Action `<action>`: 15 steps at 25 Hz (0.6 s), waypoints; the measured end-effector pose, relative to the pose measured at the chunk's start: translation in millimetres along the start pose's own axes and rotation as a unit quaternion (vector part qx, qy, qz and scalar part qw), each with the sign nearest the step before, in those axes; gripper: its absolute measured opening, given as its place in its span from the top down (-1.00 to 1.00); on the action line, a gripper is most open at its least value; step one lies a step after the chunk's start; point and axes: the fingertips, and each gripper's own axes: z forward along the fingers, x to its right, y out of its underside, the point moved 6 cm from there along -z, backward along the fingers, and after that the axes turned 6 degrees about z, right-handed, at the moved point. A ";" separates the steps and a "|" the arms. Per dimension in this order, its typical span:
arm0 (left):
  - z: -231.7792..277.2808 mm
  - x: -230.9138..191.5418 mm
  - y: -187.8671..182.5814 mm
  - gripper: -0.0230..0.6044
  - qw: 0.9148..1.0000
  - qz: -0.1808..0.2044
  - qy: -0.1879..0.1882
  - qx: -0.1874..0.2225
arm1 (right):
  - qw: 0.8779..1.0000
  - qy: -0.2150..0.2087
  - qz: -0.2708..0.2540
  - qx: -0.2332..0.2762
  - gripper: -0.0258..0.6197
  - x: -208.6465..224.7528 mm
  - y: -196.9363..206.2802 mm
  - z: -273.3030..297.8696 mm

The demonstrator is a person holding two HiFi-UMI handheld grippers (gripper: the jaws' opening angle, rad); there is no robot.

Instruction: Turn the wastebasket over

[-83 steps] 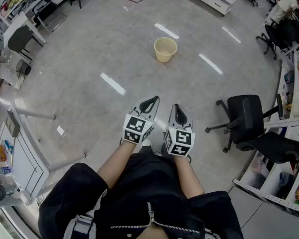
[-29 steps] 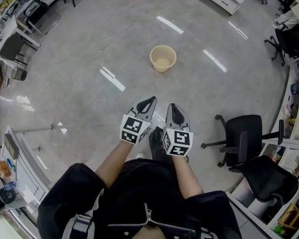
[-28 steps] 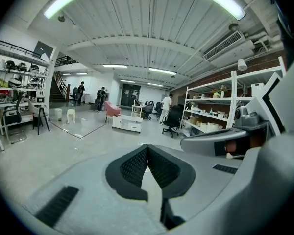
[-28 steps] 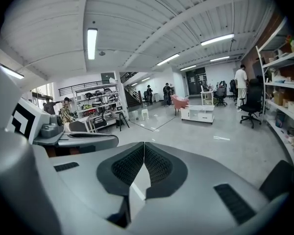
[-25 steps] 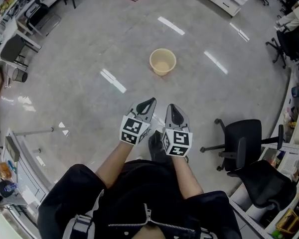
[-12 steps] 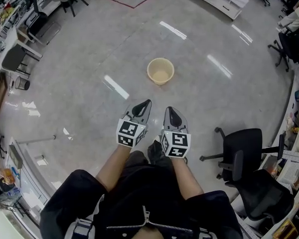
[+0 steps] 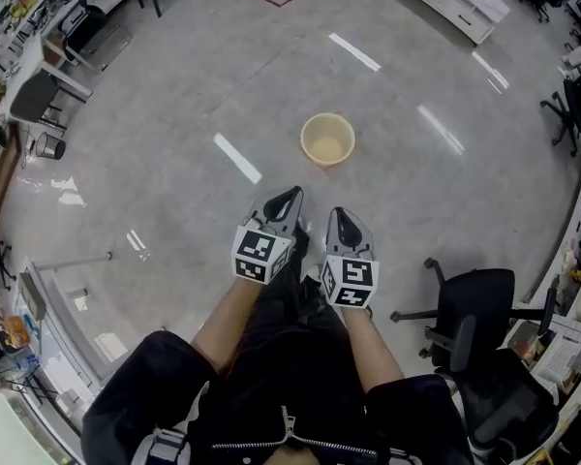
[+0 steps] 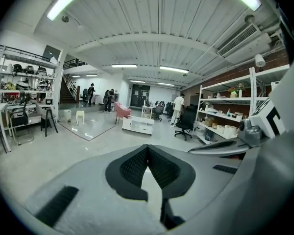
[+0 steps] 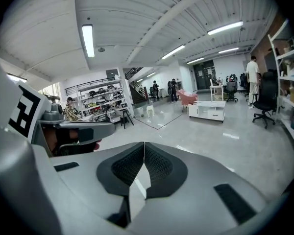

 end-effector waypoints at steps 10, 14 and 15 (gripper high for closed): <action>81.5 -78.1 -13.8 0.91 1.000 -0.001 0.014 0.009 | 1.000 0.012 -0.027 -0.011 0.89 13.5 -46.1 99.4; 121.1 -117.8 -12.8 0.91 1.000 -0.006 0.027 0.013 | 0.998 0.002 -0.050 -0.026 0.89 12.4 -59.4 156.8; 132.4 -126.8 -10.9 0.91 0.999 -0.004 0.030 0.011 | 0.998 -0.002 -0.059 -0.029 0.89 13.3 -62.4 170.7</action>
